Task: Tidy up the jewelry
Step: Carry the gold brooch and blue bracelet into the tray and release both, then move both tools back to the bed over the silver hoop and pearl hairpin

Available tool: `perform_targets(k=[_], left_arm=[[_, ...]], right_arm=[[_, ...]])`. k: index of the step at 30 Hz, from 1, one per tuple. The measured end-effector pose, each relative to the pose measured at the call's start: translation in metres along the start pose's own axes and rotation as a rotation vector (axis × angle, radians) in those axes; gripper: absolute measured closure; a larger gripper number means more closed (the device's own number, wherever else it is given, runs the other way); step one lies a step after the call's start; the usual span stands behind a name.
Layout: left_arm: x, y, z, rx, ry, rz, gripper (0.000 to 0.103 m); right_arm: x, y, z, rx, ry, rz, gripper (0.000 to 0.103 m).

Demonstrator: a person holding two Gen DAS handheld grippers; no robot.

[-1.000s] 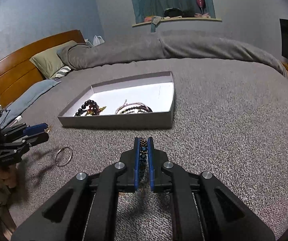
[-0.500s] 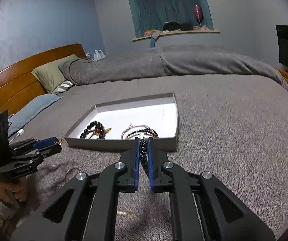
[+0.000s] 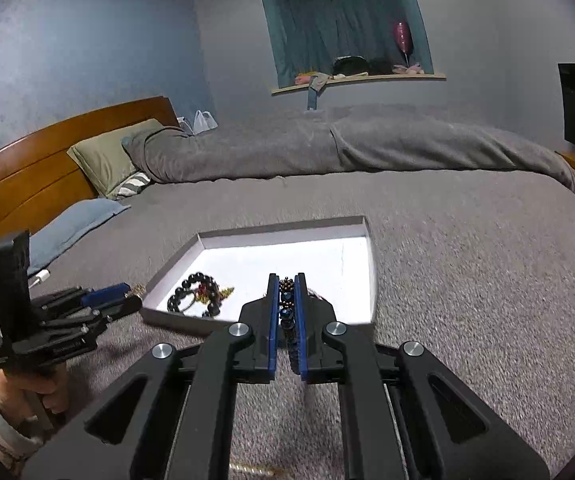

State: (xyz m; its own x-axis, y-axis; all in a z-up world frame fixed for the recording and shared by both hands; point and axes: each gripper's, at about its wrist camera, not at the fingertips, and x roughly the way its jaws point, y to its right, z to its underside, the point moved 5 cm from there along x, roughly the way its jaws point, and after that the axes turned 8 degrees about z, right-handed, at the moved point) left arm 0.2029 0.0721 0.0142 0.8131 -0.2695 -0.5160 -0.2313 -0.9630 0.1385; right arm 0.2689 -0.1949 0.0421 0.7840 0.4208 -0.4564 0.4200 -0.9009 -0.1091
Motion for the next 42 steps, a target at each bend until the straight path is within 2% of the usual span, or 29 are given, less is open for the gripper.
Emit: perform_targets(k=[10,22,27,34,36,39,40,41,42], left_arm=[[0.016,-0.017,-0.01,-0.035,-0.013,-0.008,0.061],[0.053,-0.02,-0.023,-0.052,-0.055,-0.004,0.061],[0.076,-0.027,-0.016,-0.077,-0.131,0.004,0.061],[0.084,-0.039,-0.009,-0.124,-0.165,0.001,0.061],[0.081,-0.038,-0.009,-0.122,-0.158,0.005,0.056],[0.073,-0.036,-0.011,-0.107,-0.13,0.004,0.043],[0.071,-0.035,-0.012,-0.103,-0.124,0.002,0.034],[0.067,-0.034,-0.012,-0.097,-0.112,-0.002,0.031],[0.065,-0.033,-0.013,-0.094,-0.109,-0.005,0.031]], right_arm=[[0.019,-0.008,-0.017,0.008,0.009,-0.018,0.096],[0.066,-0.027,-0.015,0.017,-0.058,-0.062,0.096],[0.089,-0.019,-0.008,0.022,-0.106,-0.033,0.096],[0.099,-0.004,0.002,0.042,-0.153,0.021,0.096],[0.1,-0.001,0.005,0.049,-0.162,0.038,0.096],[0.099,0.002,0.008,0.047,-0.17,0.045,0.093],[0.098,0.003,0.008,0.046,-0.17,0.046,0.088],[0.097,0.004,0.008,0.048,-0.168,0.048,0.079],[0.094,0.006,0.009,0.053,-0.163,0.051,0.074]])
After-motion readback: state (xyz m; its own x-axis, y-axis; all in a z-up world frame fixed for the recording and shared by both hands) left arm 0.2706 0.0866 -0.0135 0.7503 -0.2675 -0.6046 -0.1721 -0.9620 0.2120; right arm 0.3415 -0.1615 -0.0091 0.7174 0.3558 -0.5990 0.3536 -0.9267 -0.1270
